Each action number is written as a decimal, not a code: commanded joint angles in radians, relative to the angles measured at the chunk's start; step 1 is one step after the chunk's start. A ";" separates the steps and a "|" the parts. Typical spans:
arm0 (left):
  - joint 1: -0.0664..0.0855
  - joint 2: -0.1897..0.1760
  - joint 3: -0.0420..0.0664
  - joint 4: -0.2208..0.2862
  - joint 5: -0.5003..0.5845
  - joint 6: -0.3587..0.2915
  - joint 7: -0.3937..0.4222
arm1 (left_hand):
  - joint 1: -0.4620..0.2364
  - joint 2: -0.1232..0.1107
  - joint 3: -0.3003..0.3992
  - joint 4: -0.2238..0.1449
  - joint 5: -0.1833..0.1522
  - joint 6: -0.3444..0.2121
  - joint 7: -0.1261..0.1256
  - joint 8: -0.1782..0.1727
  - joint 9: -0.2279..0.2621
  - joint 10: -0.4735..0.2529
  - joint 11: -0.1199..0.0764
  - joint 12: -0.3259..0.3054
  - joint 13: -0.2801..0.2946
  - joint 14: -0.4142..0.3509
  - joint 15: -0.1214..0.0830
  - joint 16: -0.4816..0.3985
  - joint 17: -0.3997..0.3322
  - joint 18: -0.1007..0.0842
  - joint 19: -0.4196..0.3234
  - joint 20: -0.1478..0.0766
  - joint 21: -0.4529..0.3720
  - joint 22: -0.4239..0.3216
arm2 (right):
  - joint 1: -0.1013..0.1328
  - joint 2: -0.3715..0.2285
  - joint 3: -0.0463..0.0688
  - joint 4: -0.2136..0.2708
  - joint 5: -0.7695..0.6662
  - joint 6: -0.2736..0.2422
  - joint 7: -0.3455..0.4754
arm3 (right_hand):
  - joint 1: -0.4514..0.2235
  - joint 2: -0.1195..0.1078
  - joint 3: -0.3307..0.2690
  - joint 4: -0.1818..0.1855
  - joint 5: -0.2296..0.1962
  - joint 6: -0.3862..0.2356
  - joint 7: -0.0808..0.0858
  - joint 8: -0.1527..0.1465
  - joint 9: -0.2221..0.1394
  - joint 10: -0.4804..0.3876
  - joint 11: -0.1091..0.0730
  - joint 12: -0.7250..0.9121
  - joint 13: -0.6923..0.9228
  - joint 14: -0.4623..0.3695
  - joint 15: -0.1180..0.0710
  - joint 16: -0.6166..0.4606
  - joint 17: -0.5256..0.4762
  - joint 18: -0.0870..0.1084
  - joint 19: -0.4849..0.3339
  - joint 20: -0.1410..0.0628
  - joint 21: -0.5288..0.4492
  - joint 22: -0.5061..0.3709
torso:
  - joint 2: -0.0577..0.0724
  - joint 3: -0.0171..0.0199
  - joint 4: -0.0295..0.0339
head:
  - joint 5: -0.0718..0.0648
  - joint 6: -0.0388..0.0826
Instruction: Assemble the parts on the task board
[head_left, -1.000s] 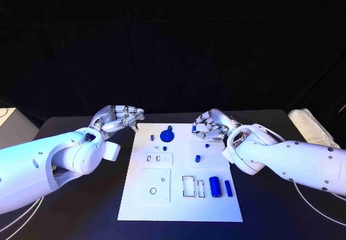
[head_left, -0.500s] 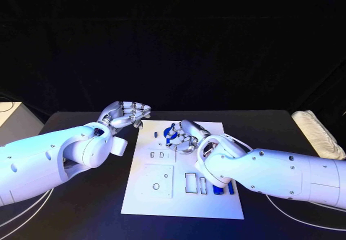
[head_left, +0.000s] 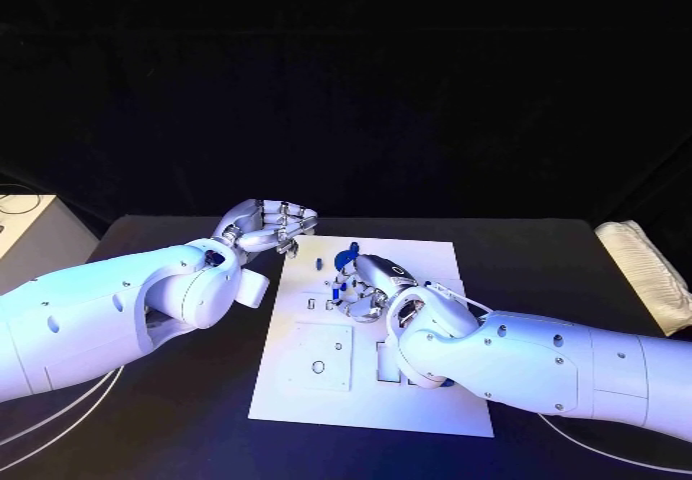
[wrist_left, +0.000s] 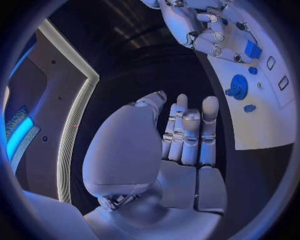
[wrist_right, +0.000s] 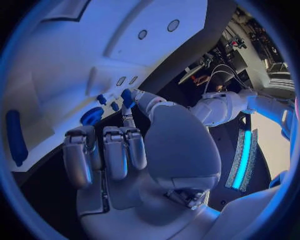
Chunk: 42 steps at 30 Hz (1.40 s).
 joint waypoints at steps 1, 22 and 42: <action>0.000 0.004 -0.001 -0.001 -0.013 0.019 -0.006 | 0.002 0.009 -0.001 0.004 -0.002 -0.009 0.002 0.004 0.002 -0.010 0.001 0.007 0.003 0.009 0.000 0.006 0.003 -0.006 0.008 -0.001 0.007 0.004 | -0.007 0.005 -0.001 -0.008 -0.072 0.001 -0.006 | -0.005 -0.003 0.001 -0.006 0.003 0.006 -0.003 0.024 0.030 0.089 0.003 0.000 0.248 0.103 0.008 0.004 0.263 -0.007 0.105 0.003 0.002 0.263 | 0.002 0.0008 0.0012 | 0.003 -0.005; -0.006 0.009 -0.004 -0.015 -0.014 0.018 -0.007 | -0.001 0.009 -0.001 0.006 -0.002 -0.016 0.004 0.004 0.003 -0.028 0.004 0.013 0.008 -0.007 0.003 -0.007 -0.017 -0.005 -0.003 0.001 0.005 -0.006 | -0.032 0.000 -0.001 -0.006 -0.095 0.024 0.001 | -0.023 -0.020 -0.005 -0.007 0.002 0.004 -0.002 0.028 0.031 0.088 0.005 -0.001 0.247 0.103 0.010 0.004 0.263 -0.007 0.105 0.005 0.002 0.263 | 0.001 0.0019 -0.0020 | 0.006 -0.019; -0.007 0.007 -0.004 -0.015 -0.014 0.019 -0.009 | -0.001 0.009 -0.001 0.006 -0.002 -0.017 0.005 0.004 0.003 -0.031 0.004 0.015 0.009 -0.007 0.004 -0.006 -0.016 -0.005 -0.002 0.001 0.006 -0.003 | -0.036 0.009 -0.003 -0.022 -0.094 0.050 0.005 | -0.038 -0.032 -0.010 -0.005 0.003 -0.004 0.000 0.028 0.029 0.084 0.007 -0.007 0.243 0.103 0.011 0.004 0.263 -0.007 0.105 0.007 0.002 0.263 | 0.002 0.0026 -0.0021 | 0.009 -0.020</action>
